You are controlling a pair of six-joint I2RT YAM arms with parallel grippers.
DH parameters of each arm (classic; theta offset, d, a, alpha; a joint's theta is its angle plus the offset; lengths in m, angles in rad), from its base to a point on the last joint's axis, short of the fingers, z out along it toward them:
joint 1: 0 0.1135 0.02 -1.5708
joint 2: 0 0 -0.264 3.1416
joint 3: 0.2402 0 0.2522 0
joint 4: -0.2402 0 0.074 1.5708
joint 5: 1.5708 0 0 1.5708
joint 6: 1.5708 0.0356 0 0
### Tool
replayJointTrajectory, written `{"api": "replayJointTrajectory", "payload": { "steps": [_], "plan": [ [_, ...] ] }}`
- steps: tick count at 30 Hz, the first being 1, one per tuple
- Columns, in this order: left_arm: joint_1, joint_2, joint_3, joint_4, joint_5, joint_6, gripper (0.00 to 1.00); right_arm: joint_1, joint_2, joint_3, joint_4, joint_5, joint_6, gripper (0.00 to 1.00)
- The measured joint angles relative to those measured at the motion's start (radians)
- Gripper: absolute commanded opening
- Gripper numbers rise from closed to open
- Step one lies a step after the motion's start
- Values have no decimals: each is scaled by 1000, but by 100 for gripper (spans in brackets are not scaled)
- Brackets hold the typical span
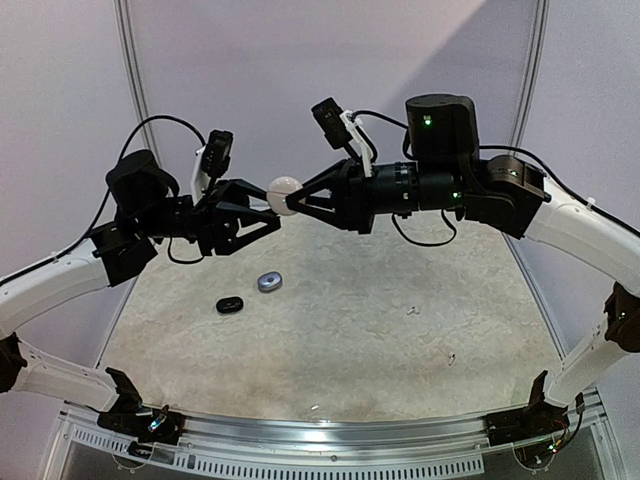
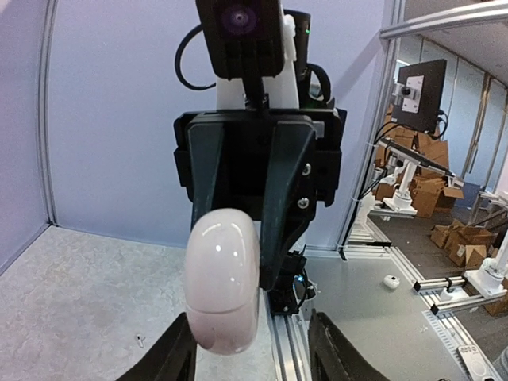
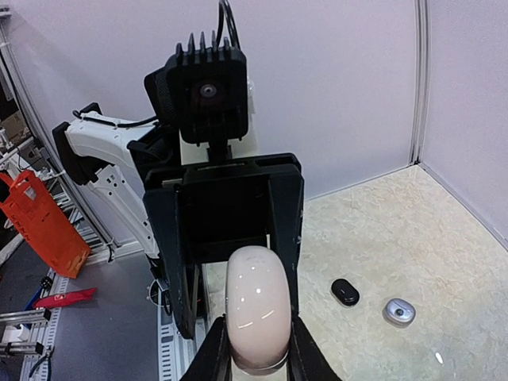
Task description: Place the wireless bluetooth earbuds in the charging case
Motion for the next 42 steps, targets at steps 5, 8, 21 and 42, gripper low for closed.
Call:
{"api": "replayJointTrajectory", "payload": {
  "steps": [5,8,21,42],
  "plan": [
    [1,-23,-7,-5,-39,2,46,6,-11,0,-24,6,-54,0],
    [1,-25,-10,-2,-56,5,49,16,-14,-1,-23,23,-126,0],
    [-2,-46,-29,-26,-76,157,43,22,-33,-16,0,45,-332,0],
    [-43,-23,-25,2,-143,202,32,22,-33,-16,13,51,-363,0]
  ]
}}
